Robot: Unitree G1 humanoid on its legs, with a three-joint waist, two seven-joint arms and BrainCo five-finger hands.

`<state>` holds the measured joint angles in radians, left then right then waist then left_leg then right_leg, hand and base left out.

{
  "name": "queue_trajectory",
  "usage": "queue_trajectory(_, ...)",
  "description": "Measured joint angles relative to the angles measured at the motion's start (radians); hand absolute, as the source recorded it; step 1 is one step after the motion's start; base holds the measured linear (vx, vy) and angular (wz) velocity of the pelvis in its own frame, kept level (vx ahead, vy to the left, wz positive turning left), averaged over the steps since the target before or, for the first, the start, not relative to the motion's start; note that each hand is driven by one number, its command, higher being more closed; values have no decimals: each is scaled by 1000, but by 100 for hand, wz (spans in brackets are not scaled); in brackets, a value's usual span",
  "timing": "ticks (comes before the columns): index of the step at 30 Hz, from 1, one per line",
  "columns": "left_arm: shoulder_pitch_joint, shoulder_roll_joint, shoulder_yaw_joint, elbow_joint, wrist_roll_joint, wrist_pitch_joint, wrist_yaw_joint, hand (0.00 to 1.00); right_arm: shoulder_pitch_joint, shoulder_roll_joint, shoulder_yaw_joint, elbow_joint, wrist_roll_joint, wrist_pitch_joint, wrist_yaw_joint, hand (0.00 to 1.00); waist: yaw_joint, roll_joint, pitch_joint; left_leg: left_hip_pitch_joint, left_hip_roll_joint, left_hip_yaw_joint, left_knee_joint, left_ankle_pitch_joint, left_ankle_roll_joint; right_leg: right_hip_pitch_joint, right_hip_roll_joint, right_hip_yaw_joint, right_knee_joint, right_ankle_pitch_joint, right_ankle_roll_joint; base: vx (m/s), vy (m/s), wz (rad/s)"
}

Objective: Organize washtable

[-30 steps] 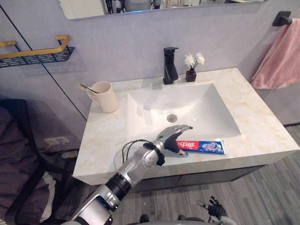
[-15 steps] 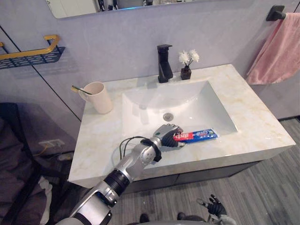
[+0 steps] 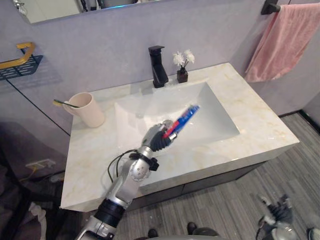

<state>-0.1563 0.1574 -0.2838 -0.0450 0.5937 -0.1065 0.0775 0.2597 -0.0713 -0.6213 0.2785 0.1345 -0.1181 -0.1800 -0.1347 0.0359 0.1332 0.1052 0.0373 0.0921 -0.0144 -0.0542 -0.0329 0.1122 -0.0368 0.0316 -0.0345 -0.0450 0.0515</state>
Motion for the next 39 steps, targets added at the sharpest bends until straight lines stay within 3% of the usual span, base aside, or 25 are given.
queue_trajectory(7, 95, -8, 153, -193, -43, -17, 58, 100, -84, -60, -47, -432, -106, 4, -33, 0, 20, -11, -3, -3, -1, 32, 17, -12, 9, -26, 5, 34, 18, 1, 3, -49, 0, -16)
queue_trajectory(11, 112, -7, 166, -241, -81, -29, 57, 100, -191, -175, 1, -571, -79, -75, -8, 0, 43, -28, -8, -5, -4, 39, 23, -13, 11, -28, 2, 44, 16, 7, 11, -17, 8, -6)
queue_trajectory(15, 121, -6, 163, -270, -121, -59, 57, 100, -357, -273, 240, -665, 10, -163, 68, 0, 61, -56, -37, -25, -5, 19, 36, -13, 13, -28, -1, 21, 17, 14, 20, -6, -7, 11)
queue_trajectory(19, 113, -6, 148, -270, -131, -59, 72, 100, -500, -301, 434, -642, 74, -171, 101, 0, 97, -54, -51, -41, -15, -12, 50, -11, 16, -25, -11, -12, 17, 14, 20, -29, -2, 26)
queue_trajectory(22, 112, -7, 122, -288, -133, -58, 103, 100, -585, -295, 556, -566, 122, -165, 119, 0, 128, -52, -53, -44, -28, -45, 50, -4, 26, -11, -23, -50, 17, 14, 20, -35, 7, 33)
queue_trajectory(24, 110, -7, 113, -303, -133, -58, 116, 100, -614, -281, 613, -540, 156, -156, 120, 0, 129, -52, -53, -50, -37, -61, 50, 1, 31, -11, -30, -65, 16, 14, 20, -27, 10, 24)
queue_trajectory(27, 92, -13, 75, -307, -132, -58, 144, 100, -636, -212, 724, -493, 200, -134, 132, 0, 149, -52, -54, -60, -49, -73, 48, 11, 40, -13, -42, -86, 17, 14, 20, -40, 27, 19)
queue_trajectory(32, 91, -19, 17, -307, -128, -57, 174, 100, -649, -90, 861, -420, 211, -102, 136, 0, 153, -53, -54, -63, -67, -120, 8, 50, 47, -14, -56, -136, 17, 14, 21, -43, 4, 29)
queue_trajectory(39, 91, -19, -39, -301, -114, -57, 198, 100, -664, -28, 932, -369, 261, -94, 120, 0, 159, -58, -58, -53, -76, -133, -49, 93, 52, -31, -65, -149, 18, 17, 26, -56, 2, 6)
